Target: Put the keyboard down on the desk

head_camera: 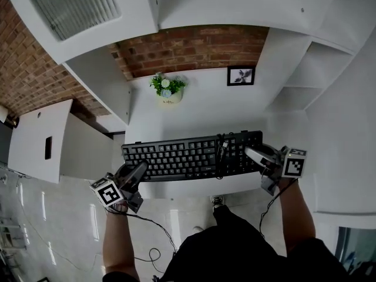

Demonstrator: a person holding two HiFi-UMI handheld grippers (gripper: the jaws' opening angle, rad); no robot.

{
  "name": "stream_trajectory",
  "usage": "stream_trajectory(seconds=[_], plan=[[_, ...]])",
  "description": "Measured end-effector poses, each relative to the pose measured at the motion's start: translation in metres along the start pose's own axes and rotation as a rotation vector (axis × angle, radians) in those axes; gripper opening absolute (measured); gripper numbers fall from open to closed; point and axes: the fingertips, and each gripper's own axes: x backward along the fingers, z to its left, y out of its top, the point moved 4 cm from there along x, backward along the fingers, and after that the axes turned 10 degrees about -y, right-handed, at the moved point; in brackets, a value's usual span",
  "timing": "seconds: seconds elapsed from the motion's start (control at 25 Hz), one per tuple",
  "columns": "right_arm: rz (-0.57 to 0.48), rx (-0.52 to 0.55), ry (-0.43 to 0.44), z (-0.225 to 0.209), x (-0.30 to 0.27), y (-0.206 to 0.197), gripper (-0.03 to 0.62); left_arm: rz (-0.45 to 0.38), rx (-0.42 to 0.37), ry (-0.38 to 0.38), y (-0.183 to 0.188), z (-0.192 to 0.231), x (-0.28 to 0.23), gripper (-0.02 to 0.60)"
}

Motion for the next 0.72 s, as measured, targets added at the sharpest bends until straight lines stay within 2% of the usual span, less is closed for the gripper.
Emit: stream_trajectory(seconds=[0.08,0.2,0.28,0.44,0.6,0.72], plan=[[0.024,-0.016,-0.006,-0.026,-0.017,0.003,0.169,0.004,0.025,-0.007,-0.006,0.021,-0.016,0.273],[0.062,-0.052,-0.005,-0.067,-0.045,0.005,0.172,0.028,0.031,0.104,-0.009,0.056,-0.033,0.275],[0.089,-0.070,-0.025,-0.080,-0.052,0.003,0.174,0.048,0.044,0.139,-0.014,0.069,-0.036,0.277],[0.130,-0.097,-0.061,-0.099,-0.061,-0.002,0.179,0.048,0.074,0.135,-0.024,0.086,-0.044,0.281],[0.167,-0.117,-0.076,-0.122,-0.070,-0.010,0.181,0.061,0.095,0.180,-0.037,0.111,-0.043,0.285],[0.207,-0.136,-0.111,-0.142,-0.076,-0.019,0.183,0.088,0.141,0.211,-0.051,0.123,-0.048,0.290]])
